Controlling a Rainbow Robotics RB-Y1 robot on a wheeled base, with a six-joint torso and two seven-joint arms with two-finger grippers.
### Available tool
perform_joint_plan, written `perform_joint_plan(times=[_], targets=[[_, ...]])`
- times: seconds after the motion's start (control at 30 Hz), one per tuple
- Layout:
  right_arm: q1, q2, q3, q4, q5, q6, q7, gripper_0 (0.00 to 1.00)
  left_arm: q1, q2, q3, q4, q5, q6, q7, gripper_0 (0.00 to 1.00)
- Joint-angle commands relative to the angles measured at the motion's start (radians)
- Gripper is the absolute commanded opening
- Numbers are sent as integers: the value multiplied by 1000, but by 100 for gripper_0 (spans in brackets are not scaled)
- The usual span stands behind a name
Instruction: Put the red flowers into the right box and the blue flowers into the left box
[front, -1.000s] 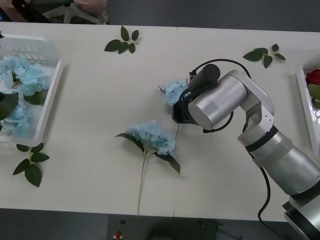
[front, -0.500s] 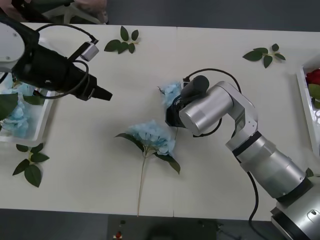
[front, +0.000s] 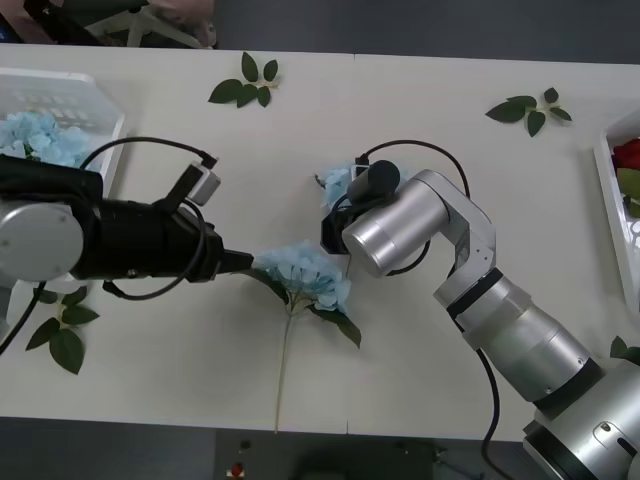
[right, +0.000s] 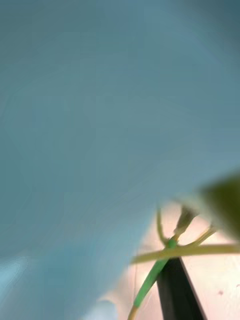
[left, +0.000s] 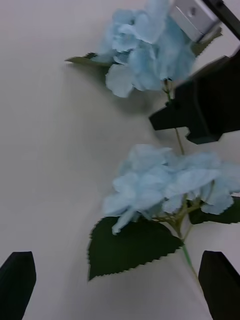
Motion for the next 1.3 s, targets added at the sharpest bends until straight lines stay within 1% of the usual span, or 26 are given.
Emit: perform_joint_plan(times=[0.03, 0.13, 0.17, 0.2, 0.27, 0.3, 0.37, 0.4, 0.53, 0.7, 0.8, 0.93, 1.03, 1.13, 1.2, 1.3], targets=[[-21, 18, -19, 4, 11, -20, -19, 33, 60, -49, -51, -153, -85, 37, 184, 94], [-21, 18, -23, 12, 11, -29, -15, 22, 81, -61, -118, -213, -177, 64, 270, 94], [-23, 18, -25, 16, 14, -32, -11, 17, 81, -63, -150, -225, -217, 74, 313, 94], [-23, 18, -28, 16, 20, -34, -8, 12, 78, -63, -179, -231, -249, 77, 355, 94], [-21, 18, -29, 15, 25, -37, -5, 5, 68, -63, -221, -230, -290, 77, 404, 94], [-23, 18, -40, 16, 25, -37, -1, 0, 49, -63, -262, -221, -333, 80, 457, 94], [-23, 18, -49, 16, 25, -38, 4, 0, 23, -64, -308, -207, -376, 86, 510, 94], [-24, 14, -62, 15, 23, -38, 12, 0, -6, -66, -345, -187, -414, 97, 553, 94], [-46, -13, -88, 3, -33, -40, 31, 0, -89, -74, -420, -118, -465, 121, 640, 95], [-43, -111, -126, -126, -156, -40, 54, 0, -184, -109, -494, 22, -470, 123, 714, 94], [-41, -202, -169, -223, -297, -38, 68, 0, -225, -140, -523, 106, -479, 120, 714, 94], [-23, -282, -238, -310, -455, -38, 108, 0, -262, -152, -563, 178, -493, 103, 712, 79], [-3, -303, -299, -350, -532, -40, 174, 0, -297, -158, -611, 220, -510, 84, 714, 78], [25, -309, -382, -392, -612, -40, 255, 0, -327, -161, -678, 250, -559, 63, 715, 70], [40, -314, -419, -407, -658, -40, 306, 0, -328, -164, -703, 250, -606, 55, 715, 65], [53, -311, -464, -407, -737, -43, 413, 0, -325, -167, -718, 259, -622, 55, 717, 62]])
